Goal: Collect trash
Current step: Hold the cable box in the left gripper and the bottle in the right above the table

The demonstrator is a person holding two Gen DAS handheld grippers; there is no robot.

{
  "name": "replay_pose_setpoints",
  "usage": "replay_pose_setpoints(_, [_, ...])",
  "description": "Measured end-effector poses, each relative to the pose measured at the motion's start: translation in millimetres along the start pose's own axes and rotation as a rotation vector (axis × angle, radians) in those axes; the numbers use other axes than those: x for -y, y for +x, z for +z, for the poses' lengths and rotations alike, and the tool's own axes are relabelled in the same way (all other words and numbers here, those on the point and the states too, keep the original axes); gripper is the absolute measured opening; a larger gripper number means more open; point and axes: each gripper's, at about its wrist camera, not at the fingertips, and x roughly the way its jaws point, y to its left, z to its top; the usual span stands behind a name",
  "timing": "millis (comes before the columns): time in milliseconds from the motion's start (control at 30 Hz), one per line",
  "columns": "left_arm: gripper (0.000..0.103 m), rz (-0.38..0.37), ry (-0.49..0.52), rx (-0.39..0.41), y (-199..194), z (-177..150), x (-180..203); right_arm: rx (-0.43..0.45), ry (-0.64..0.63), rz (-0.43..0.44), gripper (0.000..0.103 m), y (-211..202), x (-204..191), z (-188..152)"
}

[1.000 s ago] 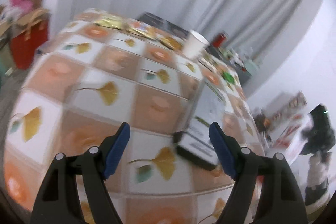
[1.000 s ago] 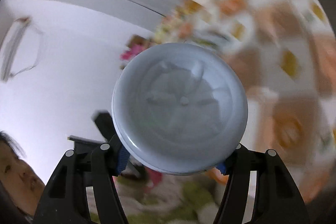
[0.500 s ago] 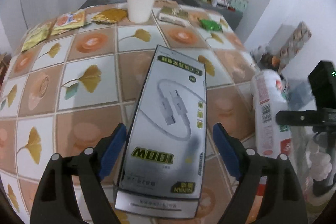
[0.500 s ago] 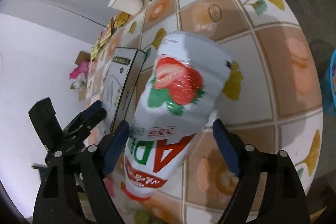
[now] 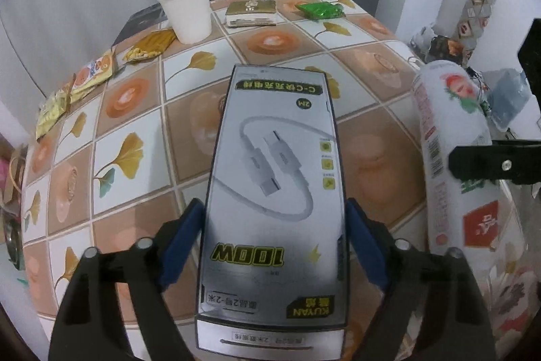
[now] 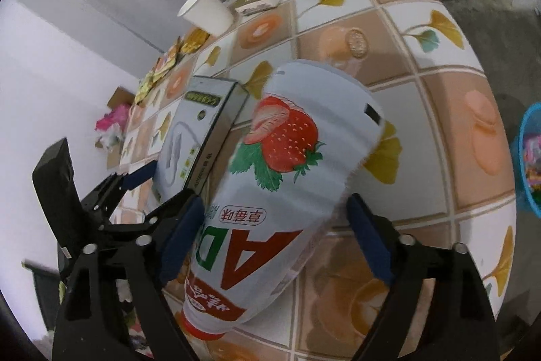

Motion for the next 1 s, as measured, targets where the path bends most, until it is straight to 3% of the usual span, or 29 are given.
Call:
replay_pose_setpoints(133, [0.081, -0.041, -0.073, -0.019, -12, -15, -6, -0.025, -0.068, 0.012, 0.074, -6, -2, -5])
replay_pose_setpoints(333, [0.081, -0.121, -0.336, -0.07, -55, -73, -24, -0.056, -0.24, -0.065, 0.074, -21, -15, -27])
replay_pose_setpoints(467, [0.085, -0.177, -0.474, -0.053, -72, -97, -30, -0.05, -0.25, -0.067, 0.081, -21, -18, -34])
replay_pose_setpoints(667, [0.087, -0.127, -0.437, -0.003, -81, -91, -27, -0.017, -0.224, -0.07, 0.084, -24, -18, -33])
replay_pose_setpoints(833, [0.089, -0.053, -0.33, -0.01, -75, -82, -12, 0.016, -0.182, -0.09, 0.087, -31, -18, -39])
replay_pose_setpoints(1000, [0.089, -0.031, -0.299, -0.018, -65, -77, -2, 0.046, -0.168, -0.134, 0.09, -36, -23, -51])
